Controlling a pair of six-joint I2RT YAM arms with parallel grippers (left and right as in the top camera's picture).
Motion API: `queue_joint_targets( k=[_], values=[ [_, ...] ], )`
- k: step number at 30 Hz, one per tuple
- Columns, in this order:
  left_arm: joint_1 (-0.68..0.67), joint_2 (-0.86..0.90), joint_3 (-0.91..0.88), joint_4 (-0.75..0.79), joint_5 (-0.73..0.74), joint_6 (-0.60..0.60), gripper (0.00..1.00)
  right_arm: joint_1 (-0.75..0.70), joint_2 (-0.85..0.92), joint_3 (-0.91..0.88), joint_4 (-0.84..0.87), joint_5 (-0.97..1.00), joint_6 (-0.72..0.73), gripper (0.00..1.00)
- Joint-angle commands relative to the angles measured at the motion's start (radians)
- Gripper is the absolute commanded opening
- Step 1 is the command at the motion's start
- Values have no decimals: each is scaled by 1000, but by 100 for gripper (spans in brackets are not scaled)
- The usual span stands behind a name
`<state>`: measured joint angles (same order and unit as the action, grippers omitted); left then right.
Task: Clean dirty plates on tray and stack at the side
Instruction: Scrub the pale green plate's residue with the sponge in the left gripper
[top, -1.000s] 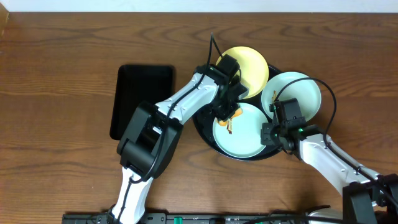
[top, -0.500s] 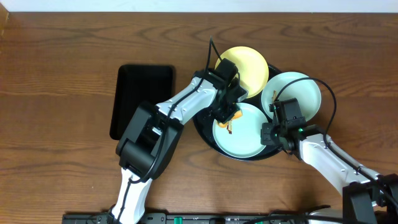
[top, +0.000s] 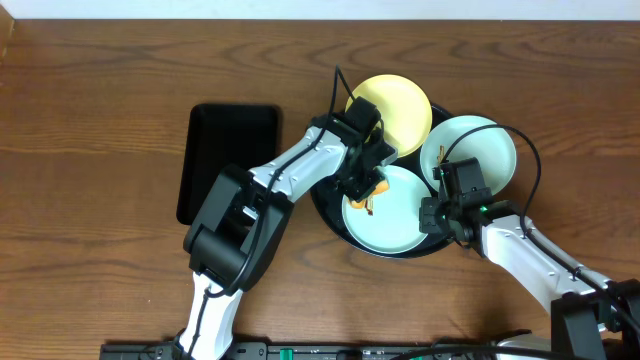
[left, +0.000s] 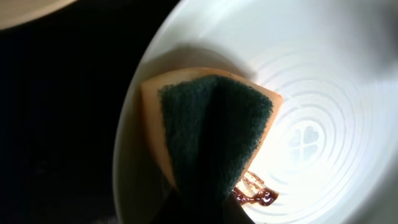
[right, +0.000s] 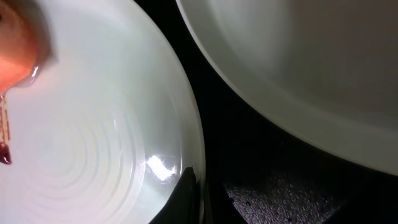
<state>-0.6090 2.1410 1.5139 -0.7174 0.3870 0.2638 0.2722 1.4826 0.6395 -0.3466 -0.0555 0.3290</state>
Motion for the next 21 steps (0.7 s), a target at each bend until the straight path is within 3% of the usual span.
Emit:
queue_joint_targets(
  k=[1, 21],
  values=[
    [-34, 23, -39, -18, -10, 13, 7, 6, -3, -13, -5, 6, -12, 1],
    [-73, 23, -76, -19, -3, 12, 7, 6, -3, -13, -5, -2, -12, 1]
  ],
)
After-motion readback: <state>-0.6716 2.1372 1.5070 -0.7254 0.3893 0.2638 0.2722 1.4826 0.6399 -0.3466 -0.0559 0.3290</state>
